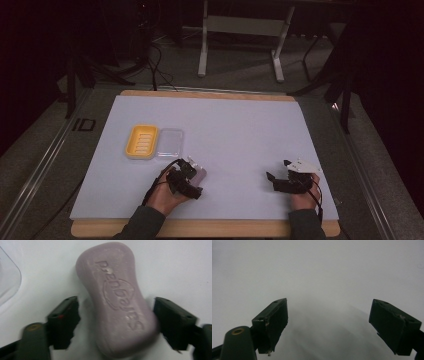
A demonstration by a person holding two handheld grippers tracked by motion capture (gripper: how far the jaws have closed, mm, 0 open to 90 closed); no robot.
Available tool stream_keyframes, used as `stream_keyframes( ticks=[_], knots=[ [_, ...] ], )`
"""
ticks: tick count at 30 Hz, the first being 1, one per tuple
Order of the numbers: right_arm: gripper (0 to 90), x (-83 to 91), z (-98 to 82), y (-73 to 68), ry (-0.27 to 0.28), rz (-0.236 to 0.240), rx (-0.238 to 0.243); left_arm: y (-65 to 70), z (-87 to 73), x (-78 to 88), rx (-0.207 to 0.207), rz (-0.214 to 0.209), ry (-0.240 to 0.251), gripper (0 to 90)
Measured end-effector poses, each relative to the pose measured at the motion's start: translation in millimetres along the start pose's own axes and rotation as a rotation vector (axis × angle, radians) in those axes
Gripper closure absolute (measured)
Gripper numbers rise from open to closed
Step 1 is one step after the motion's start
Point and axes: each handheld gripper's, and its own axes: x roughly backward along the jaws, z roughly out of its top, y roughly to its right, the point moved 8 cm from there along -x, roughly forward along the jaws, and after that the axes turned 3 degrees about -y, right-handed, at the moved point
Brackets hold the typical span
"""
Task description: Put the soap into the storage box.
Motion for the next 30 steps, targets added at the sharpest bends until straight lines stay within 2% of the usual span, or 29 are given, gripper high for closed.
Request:
stream_keyframes(
  ticks=[3,7,10,15,21,26,30],
  knots=[
    [15.2,-0.2,-0.1,0.0,-0.001,0.000,0.000,-6.3,2.4,0.7,-0.017,0.004,-0.024,34.6],
    [15.2,-0.8,-0.1,-0.7,-0.006,0.000,0.000,-15.2,6.5,1.8,-0.031,0.025,-0.051,36.5],
    [15.2,-0.9,-0.3,-1.1,-0.009,0.000,0.002,-20.2,9.7,1.1,-0.030,0.010,-0.059,39.1],
    [15.2,-1.1,-0.4,-1.3,-0.012,-0.001,0.006,-28.4,13.3,-0.4,-0.019,0.008,-0.089,38.8],
    [15.2,-1.7,-0.6,-1.7,-0.017,0.000,0.011,-35.7,18.3,-2.2,-0.009,-0.007,-0.123,30.9],
    [15.3,-1.9,-0.7,-2.0,-0.021,0.001,0.014,-37.7,27.7,-1.7,0.003,-0.019,-0.131,31.6],
    [15.3,-2.0,-0.9,-2.1,-0.024,0.002,0.015,-39.3,33.6,-2.2,0.006,-0.032,-0.165,35.3]
  ],
)
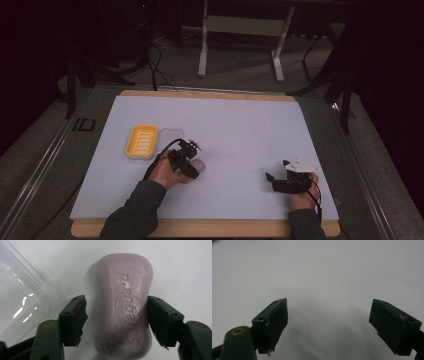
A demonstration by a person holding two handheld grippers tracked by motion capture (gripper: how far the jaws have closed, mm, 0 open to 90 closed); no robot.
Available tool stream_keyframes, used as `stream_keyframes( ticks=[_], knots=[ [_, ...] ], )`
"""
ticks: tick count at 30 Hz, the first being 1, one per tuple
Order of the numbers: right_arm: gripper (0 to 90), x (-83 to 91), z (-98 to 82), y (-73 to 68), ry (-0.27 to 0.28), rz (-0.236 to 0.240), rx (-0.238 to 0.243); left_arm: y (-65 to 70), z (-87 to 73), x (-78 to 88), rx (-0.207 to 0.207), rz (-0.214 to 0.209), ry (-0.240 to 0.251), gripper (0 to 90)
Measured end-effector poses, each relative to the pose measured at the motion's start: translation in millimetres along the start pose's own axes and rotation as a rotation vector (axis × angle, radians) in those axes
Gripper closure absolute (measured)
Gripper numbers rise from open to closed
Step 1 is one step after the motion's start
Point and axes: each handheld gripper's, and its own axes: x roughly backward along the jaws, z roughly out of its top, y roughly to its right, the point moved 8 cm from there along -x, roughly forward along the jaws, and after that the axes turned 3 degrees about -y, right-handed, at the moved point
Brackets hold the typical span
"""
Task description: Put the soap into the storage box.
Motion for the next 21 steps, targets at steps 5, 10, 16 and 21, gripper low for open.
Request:
stream_keyframes(
  ticks=[5,10,16,21],
  knots=[
    [15.3,-0.2,0.1,0.0,0.000,0.001,0.002,1.5,4.5,-2.6,-0.017,-0.007,-0.043,36.0],
    [15.2,-0.5,-0.1,0.0,-0.005,0.001,0.004,3.3,7.6,-7.1,-0.028,-0.019,-0.094,38.8],
    [15.3,-0.9,-0.3,-0.3,-0.010,0.001,0.005,3.4,10.2,-7.2,-0.035,-0.001,-0.134,42.3],
    [15.3,-1.2,-0.5,-0.5,-0.013,0.002,0.004,5.0,10.8,-8.0,-0.049,0.029,-0.179,43.4]
  ],
)
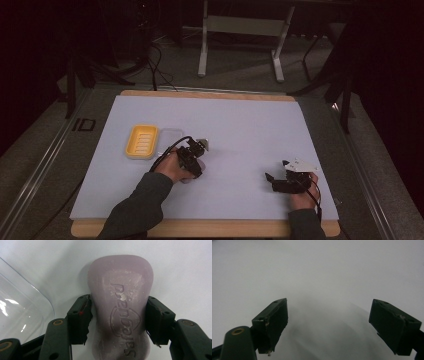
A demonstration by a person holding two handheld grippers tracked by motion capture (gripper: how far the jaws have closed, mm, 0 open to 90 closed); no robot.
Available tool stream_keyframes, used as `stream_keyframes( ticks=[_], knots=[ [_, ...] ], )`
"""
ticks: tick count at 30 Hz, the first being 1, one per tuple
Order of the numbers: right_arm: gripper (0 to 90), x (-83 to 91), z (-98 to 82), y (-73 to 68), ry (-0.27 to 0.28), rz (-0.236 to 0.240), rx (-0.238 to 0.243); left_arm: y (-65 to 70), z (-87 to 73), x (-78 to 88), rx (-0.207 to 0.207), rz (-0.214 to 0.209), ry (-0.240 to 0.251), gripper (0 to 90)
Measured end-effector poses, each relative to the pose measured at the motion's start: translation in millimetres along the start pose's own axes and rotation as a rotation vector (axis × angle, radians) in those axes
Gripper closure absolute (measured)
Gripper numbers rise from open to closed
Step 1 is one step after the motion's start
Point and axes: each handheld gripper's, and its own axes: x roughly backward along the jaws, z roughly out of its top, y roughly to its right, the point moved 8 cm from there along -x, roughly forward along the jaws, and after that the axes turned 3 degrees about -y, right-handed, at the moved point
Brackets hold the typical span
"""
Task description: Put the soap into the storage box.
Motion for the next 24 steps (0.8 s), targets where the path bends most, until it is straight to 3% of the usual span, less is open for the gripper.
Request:
stream_keyframes(
  ticks=[12,24],
  knots=[
    [15.3,-0.1,0.0,0.0,-0.001,0.003,-0.002,-0.6,1.3,0.3,-0.018,0.016,-0.020,49.3],
    [15.3,-0.1,0.1,0.0,0.000,0.010,-0.005,-1.3,1.7,1.1,-0.063,0.011,-0.049,49.9]
  ],
)
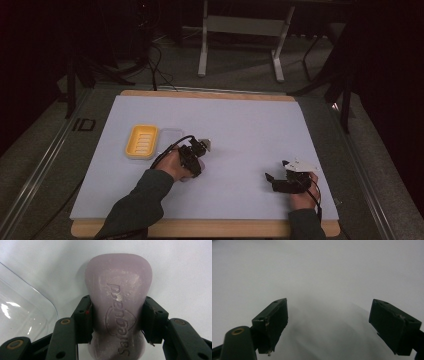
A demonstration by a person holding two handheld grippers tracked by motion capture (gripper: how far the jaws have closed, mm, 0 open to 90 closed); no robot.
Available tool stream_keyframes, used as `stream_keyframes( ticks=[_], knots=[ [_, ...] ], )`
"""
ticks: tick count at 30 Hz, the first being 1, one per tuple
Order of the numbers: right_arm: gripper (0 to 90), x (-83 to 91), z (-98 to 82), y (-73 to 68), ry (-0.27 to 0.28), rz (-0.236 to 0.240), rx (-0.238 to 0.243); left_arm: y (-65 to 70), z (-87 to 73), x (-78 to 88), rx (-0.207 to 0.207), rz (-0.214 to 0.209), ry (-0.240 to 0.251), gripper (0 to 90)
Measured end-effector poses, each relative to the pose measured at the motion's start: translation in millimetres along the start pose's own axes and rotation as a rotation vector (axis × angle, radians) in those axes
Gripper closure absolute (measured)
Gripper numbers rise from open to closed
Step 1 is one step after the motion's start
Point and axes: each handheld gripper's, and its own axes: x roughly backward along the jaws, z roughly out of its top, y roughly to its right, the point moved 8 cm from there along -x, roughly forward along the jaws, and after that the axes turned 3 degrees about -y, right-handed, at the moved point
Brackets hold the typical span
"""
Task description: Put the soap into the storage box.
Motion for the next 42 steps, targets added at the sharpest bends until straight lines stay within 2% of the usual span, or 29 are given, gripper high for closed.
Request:
stream_keyframes(
  ticks=[10,18,31,42],
  knots=[
    [15.3,0.0,0.0,0.2,0.001,0.003,0.001,-1.1,0.6,1.2,-0.005,0.001,0.000,50.1],
    [15.3,0.1,0.0,0.0,0.000,0.002,0.001,-4.7,1.1,9.0,0.001,0.016,0.022,50.1],
    [15.3,0.1,0.0,0.0,0.000,0.002,0.001,-11.0,-0.5,18.7,-0.003,0.021,0.017,50.1],
    [15.3,0.3,0.0,0.1,0.001,0.002,0.001,-17.3,-2.0,24.4,0.019,0.020,0.025,50.1]
  ],
)
